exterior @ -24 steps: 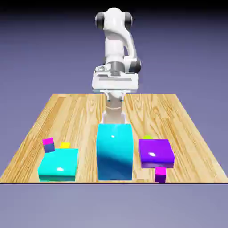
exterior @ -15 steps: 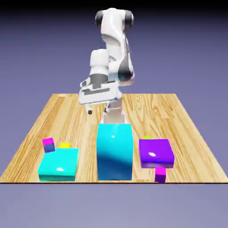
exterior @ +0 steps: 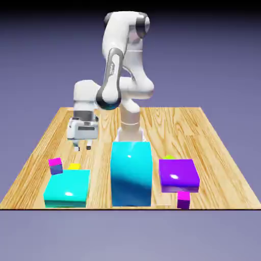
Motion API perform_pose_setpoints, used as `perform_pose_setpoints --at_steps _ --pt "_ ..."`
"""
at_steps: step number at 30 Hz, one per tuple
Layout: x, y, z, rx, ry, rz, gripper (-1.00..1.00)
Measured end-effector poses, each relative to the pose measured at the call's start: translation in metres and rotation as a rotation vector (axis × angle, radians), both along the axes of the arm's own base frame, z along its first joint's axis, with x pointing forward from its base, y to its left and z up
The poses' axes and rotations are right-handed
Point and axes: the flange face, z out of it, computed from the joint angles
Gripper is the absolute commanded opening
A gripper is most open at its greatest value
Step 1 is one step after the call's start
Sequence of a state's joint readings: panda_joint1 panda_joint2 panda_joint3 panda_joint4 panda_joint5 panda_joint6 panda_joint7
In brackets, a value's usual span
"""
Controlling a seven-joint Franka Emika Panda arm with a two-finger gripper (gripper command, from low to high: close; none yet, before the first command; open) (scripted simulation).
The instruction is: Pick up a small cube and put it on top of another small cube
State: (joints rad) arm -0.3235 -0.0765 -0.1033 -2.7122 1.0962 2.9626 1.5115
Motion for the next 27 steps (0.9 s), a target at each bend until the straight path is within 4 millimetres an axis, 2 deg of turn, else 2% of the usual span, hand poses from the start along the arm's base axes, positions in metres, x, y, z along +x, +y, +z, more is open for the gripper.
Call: perform_pose_setpoints --at_steps 6,11,13,21,22,24,27 --pt "-0.041 -0.031 -0.046 0.227 0.03 -0.499 0.0" --pt "-0.077 -0.046 -0.083 0.395 0.042 -0.915 0.0" --pt "-0.078 -0.046 -0.084 0.398 0.042 -0.925 0.0" --pt "-0.06 -0.048 -0.148 0.399 0.042 -0.925 0.0" --pt "-0.059 -0.048 -0.15 0.398 0.042 -0.925 -1.0" --pt "-0.059 -0.048 -0.15 0.398 0.042 -0.925 -1.0" --pt "-0.066 -0.048 -0.125 0.403 0.045 -0.925 -1.0"
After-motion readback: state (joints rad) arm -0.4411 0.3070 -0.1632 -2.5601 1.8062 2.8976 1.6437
